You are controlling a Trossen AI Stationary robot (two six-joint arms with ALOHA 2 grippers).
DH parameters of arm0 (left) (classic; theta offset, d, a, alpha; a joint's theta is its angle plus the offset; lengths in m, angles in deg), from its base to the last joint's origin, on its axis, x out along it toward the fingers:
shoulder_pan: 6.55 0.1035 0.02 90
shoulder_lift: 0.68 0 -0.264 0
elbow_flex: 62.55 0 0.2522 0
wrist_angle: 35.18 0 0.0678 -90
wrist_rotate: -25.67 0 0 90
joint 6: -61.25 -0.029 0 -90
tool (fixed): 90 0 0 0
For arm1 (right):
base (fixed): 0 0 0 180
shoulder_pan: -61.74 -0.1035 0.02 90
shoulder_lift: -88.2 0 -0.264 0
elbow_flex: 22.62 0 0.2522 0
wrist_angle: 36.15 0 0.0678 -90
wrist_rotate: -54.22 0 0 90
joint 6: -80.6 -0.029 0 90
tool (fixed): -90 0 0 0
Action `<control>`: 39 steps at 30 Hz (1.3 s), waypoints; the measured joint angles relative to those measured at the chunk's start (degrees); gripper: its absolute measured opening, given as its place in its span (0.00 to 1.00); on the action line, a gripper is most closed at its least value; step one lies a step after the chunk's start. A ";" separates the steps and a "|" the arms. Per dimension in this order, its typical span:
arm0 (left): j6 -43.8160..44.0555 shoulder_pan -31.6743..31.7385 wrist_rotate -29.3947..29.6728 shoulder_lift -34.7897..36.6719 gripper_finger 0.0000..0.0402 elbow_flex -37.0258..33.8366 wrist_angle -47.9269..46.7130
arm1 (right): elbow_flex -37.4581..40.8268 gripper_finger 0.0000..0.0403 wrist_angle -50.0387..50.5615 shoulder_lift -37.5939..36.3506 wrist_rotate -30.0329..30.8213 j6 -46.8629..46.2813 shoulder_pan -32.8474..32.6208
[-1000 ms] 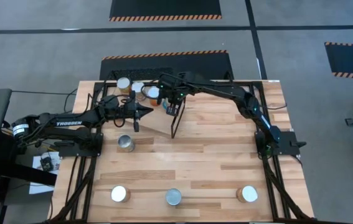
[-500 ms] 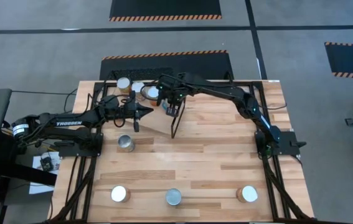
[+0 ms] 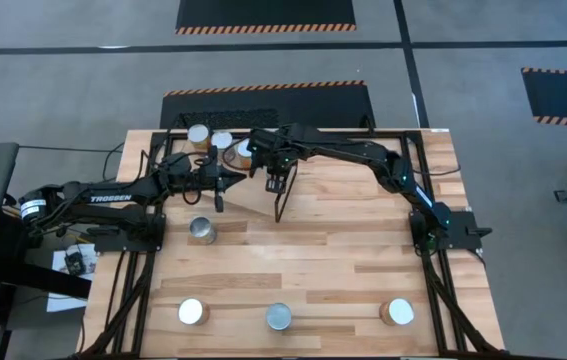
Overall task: Pick and place cans onto a shelf
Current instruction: Put the top canned tomatoes on the shelf, then align the canned green beans with the other canned green beans on the shelf
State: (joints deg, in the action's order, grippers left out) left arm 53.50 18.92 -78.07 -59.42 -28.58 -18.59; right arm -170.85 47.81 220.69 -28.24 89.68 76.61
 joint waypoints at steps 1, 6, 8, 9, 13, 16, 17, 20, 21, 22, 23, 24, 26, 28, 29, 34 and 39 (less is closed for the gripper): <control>0.00 0.00 0.00 0.00 0.00 0.00 0.00 | 0.00 0.12 0.01 0.00 -0.04 0.00 0.00; 0.00 0.00 0.00 0.00 0.00 0.00 -0.02 | 0.00 0.18 -0.63 0.00 -0.10 0.28 0.04; -0.02 0.00 0.00 0.00 0.00 0.00 0.00 | 0.00 0.20 -1.54 0.00 -0.09 0.42 0.06; -0.02 0.00 0.00 0.00 0.00 0.00 -0.02 | 0.00 0.21 -2.20 -0.02 -0.05 0.44 0.02; -0.04 0.00 0.00 0.00 0.00 0.00 -0.01 | 0.00 0.26 -4.64 -0.31 -0.04 1.74 -0.02; -0.04 0.00 0.00 0.00 0.00 0.00 -0.02 | -0.19 0.30 -6.96 -1.34 0.03 3.09 -0.33; -0.07 0.00 -0.02 0.00 0.00 0.00 0.00 | -0.35 0.31 -6.89 -1.94 0.06 3.39 -0.45; -0.07 0.00 -0.02 0.00 0.00 0.00 -0.02 | -0.44 0.32 -6.13 -4.18 0.66 4.64 -1.24; -0.07 0.00 -0.02 0.00 0.00 0.00 -0.02 | -0.44 0.32 -4.69 -5.31 0.57 5.28 -1.49; -0.08 0.00 -0.02 0.00 0.00 0.00 0.07 | -0.42 0.31 -2.90 -6.44 0.85 5.82 -1.90; -0.12 0.00 -0.02 0.00 0.00 0.00 0.09 | -0.42 0.29 -1.53 -7.40 2.44 5.88 -2.47; -0.21 0.00 -0.02 0.00 0.00 0.00 0.00 | -0.45 0.27 -1.07 -8.38 4.52 5.98 -3.14; -0.35 0.00 -0.02 0.00 0.00 0.00 -0.02 | -0.19 0.19 1.43 -10.06 8.08 5.99 -4.24; -0.68 0.01 -0.02 0.00 0.00 0.00 -0.35 | 1.61 0.10 2.43 -12.09 9.20 5.95 -5.26; -0.76 0.00 -0.02 0.00 0.00 0.00 -0.62 | 3.02 0.05 1.83 -13.21 9.03 5.63 -5.67; -1.32 0.00 -0.08 0.00 0.00 0.00 -1.14 | 19.92 0.04 -8.81 -22.01 8.84 2.89 -7.29; -1.46 0.00 -1.07 0.00 0.00 0.00 -1.46 | 46.30 0.01 -32.55 -34.74 8.82 0.59 -8.95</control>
State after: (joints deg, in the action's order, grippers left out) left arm 52.03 18.92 -79.14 -59.42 -28.58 -20.05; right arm -124.56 15.26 185.94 -19.42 90.27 67.66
